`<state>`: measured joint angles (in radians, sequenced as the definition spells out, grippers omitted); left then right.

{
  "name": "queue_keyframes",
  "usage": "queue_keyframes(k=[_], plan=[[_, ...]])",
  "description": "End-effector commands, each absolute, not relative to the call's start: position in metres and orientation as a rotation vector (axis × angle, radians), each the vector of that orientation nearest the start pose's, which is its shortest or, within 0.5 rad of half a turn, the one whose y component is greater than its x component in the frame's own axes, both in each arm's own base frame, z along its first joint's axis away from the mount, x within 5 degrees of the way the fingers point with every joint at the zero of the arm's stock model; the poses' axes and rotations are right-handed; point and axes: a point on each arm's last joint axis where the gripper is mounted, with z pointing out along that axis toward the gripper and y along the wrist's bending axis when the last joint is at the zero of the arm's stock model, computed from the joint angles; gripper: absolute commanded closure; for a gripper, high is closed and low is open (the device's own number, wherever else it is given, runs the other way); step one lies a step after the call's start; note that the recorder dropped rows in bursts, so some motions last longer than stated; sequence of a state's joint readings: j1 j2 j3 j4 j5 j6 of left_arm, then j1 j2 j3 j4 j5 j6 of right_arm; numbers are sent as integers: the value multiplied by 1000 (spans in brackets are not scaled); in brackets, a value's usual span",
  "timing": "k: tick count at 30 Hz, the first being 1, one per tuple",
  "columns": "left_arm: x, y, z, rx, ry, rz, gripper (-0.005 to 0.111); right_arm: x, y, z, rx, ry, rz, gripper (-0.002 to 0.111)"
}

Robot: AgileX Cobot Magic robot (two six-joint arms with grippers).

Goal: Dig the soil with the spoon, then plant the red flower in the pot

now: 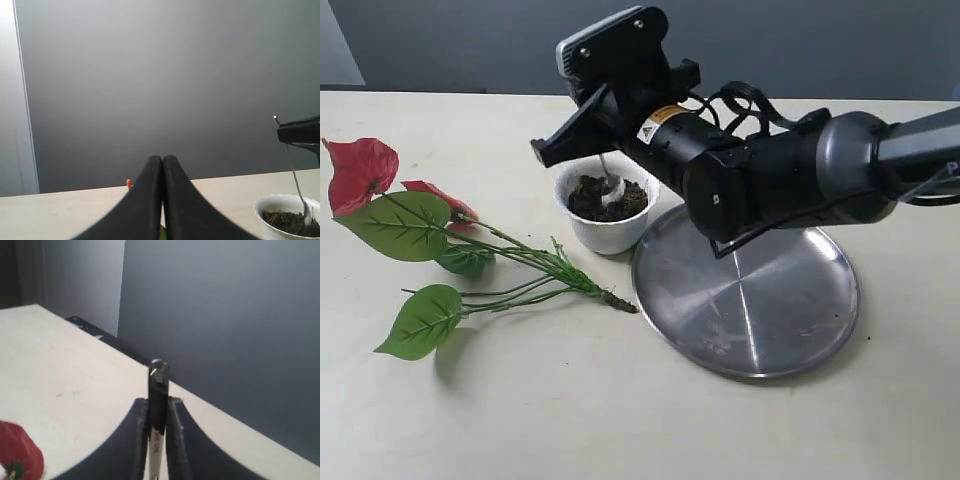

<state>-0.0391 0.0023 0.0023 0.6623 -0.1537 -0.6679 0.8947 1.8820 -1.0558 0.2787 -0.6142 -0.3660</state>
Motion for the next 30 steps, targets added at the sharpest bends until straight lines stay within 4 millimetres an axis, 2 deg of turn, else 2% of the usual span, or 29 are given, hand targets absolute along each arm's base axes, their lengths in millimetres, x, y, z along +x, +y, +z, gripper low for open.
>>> queue_keyframes(k=[1,4,10,13,14,19,20,22,24,27,29,30], plan=[[54,-11,224,99,1357,-117,106,266,308,244,-668,1467,464,109],[54,-11,224,99,1357,-117,106,266,309,238,-679,1494,462,109],[54,-11,224,99,1357,-117,106,270,315,206,-729,1573,438,109],[54,-11,224,99,1357,-117,106,271,316,197,-741,1592,431,109],[54,-11,224,99,1357,-117,106,271,316,197,-741,1592,431,109],[54,-11,224,99,1357,-117,106,267,306,235,-644,1567,472,109],[54,-11,224,99,1357,-117,106,266,306,238,-639,1572,477,109],[54,-11,224,99,1357,-117,106,266,306,233,-658,1600,476,109],[54,-11,224,99,1357,-117,106,269,311,212,-688,1632,455,109],[54,-11,224,99,1357,-117,106,271,314,199,-726,1637,438,109],[54,-11,224,99,1357,-117,106,269,312,214,-705,1601,451,109],[54,-11,224,99,1357,-117,106,265,308,234,-689,1560,464,109]])
